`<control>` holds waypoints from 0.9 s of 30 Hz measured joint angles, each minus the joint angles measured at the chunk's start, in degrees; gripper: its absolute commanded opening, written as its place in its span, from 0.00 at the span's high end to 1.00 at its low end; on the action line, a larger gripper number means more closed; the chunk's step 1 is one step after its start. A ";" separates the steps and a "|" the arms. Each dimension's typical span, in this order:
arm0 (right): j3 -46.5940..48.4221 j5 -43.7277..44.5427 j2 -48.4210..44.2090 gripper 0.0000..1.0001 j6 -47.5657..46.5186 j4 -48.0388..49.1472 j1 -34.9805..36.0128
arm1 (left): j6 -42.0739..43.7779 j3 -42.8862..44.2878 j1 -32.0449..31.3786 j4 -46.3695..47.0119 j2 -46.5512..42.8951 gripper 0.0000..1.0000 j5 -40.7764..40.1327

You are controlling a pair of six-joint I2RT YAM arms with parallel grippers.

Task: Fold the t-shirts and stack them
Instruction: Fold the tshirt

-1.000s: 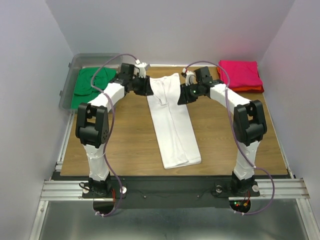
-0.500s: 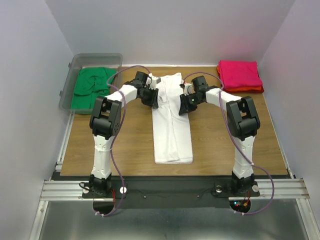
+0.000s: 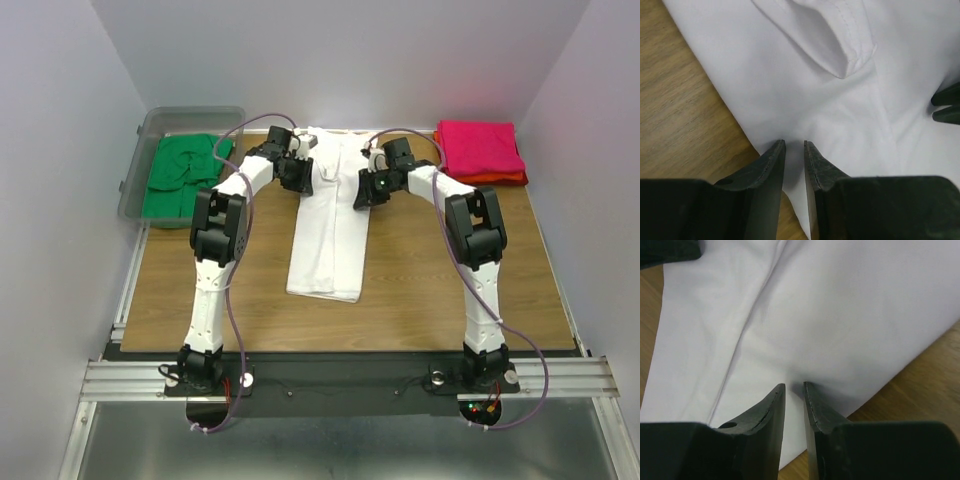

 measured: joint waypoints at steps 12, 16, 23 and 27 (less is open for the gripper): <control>-3.89 -1.05 -4.63 0.39 -1.27 -0.09 -1.40 | 5.40 -7.48 0.48 -2.01 -6.62 0.39 1.66; -9.35 -3.61 -13.27 0.44 -5.05 -2.99 -1.42 | 10.40 -18.78 0.81 -0.42 -18.34 0.39 3.45; -25.55 -4.42 -37.13 0.54 -20.35 -7.06 -0.87 | 27.19 -46.36 0.28 5.49 -53.13 0.39 10.97; -39.15 -1.95 -46.10 0.43 -28.85 -10.19 2.38 | 36.50 -59.95 -4.44 6.78 -61.66 0.38 11.69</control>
